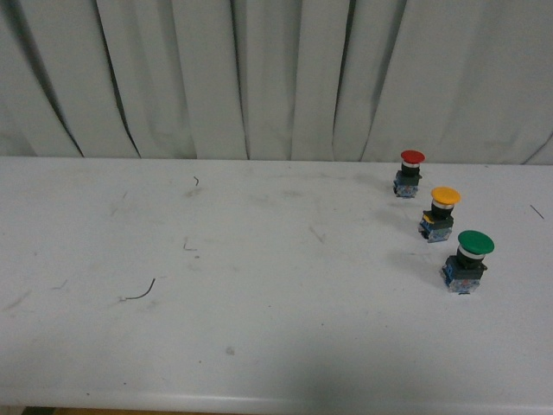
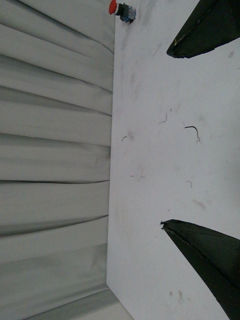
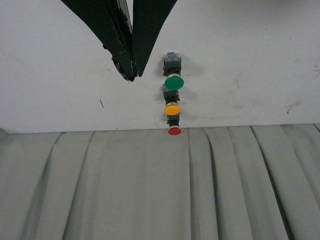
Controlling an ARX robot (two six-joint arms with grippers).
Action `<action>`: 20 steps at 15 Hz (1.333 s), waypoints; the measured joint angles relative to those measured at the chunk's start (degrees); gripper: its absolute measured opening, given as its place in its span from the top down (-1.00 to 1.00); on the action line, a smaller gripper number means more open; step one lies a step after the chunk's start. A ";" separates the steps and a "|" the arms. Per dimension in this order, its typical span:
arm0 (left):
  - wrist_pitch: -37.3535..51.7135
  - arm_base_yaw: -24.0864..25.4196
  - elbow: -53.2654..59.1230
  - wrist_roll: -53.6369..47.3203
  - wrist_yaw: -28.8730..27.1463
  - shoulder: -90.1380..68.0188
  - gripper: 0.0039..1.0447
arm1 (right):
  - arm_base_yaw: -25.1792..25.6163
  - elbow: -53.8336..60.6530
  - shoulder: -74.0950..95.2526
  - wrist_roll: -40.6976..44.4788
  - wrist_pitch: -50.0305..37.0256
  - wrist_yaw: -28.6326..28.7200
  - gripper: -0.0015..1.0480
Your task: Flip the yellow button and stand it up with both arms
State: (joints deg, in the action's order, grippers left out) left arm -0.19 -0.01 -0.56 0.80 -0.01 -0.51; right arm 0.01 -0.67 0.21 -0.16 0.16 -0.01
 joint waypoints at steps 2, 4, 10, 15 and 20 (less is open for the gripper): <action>-0.02 0.00 0.00 0.00 0.02 0.00 -0.88 | 0.00 0.00 0.00 0.02 0.02 -0.02 0.67; -0.02 0.00 0.00 0.00 0.00 0.00 -0.88 | 0.00 0.00 0.00 0.02 0.02 -0.02 0.18; 0.00 0.00 0.00 0.00 0.02 0.00 -0.88 | 0.00 0.00 0.00 0.02 0.02 -0.02 -0.85; -0.02 0.00 0.00 0.00 0.02 0.00 -0.88 | 0.00 0.00 0.00 0.02 0.02 -0.02 -0.88; 0.00 0.00 0.00 0.00 0.00 0.00 -0.88 | 0.00 0.00 0.00 0.02 0.02 -0.02 -0.88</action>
State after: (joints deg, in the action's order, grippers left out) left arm -0.19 -0.01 -0.56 0.80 -0.01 -0.51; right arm 0.01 -0.67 0.21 -0.14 0.19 -0.03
